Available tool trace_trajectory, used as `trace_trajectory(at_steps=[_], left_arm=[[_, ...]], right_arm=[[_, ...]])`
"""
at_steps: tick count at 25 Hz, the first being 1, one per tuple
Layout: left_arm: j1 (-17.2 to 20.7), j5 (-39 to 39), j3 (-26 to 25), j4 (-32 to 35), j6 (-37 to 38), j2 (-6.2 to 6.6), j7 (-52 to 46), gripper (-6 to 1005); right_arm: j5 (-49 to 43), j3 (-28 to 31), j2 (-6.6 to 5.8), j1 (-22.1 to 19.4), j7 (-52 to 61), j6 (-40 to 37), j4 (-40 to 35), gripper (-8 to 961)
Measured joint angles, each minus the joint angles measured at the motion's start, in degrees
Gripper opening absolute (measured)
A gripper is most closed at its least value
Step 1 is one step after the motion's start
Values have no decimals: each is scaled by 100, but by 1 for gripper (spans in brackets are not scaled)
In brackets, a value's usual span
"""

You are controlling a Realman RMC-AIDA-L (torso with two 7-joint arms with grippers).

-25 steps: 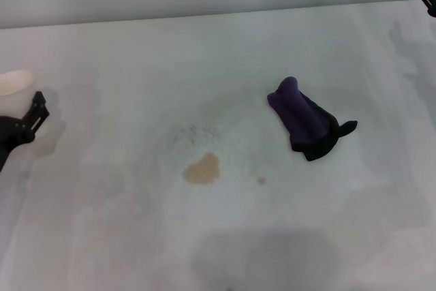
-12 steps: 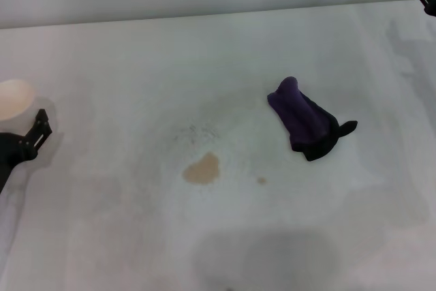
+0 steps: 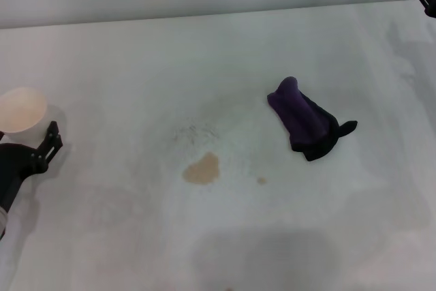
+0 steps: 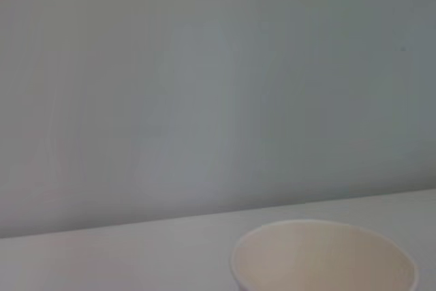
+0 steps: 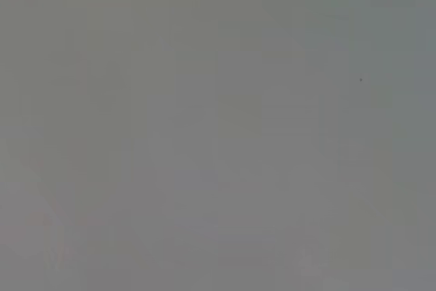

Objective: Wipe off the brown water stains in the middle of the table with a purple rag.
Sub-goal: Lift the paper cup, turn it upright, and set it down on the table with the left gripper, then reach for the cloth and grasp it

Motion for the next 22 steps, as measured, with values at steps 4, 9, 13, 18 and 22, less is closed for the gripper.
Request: trace_trajectory(at_steps=[4, 9, 13, 18, 22], left_arm=[[30, 8, 0, 37, 3, 0, 5, 871], [62, 428, -2, 72, 61, 22, -50, 871], [166, 447, -6, 100, 291, 9, -32, 871], [304, 409, -10, 91, 307, 12, -22, 872], [361, 403, -5, 55, 201, 8, -28, 871]], right_arm=[[0, -12, 0, -3, 0, 2, 2, 829], [0, -67, -4, -9, 0, 5, -9, 829], [0, -72, -6, -17, 0, 22, -37, 829], [0, -128, -17, -24, 0, 39, -47, 829], [0, -133, -22, -34, 0, 121, -50, 830]])
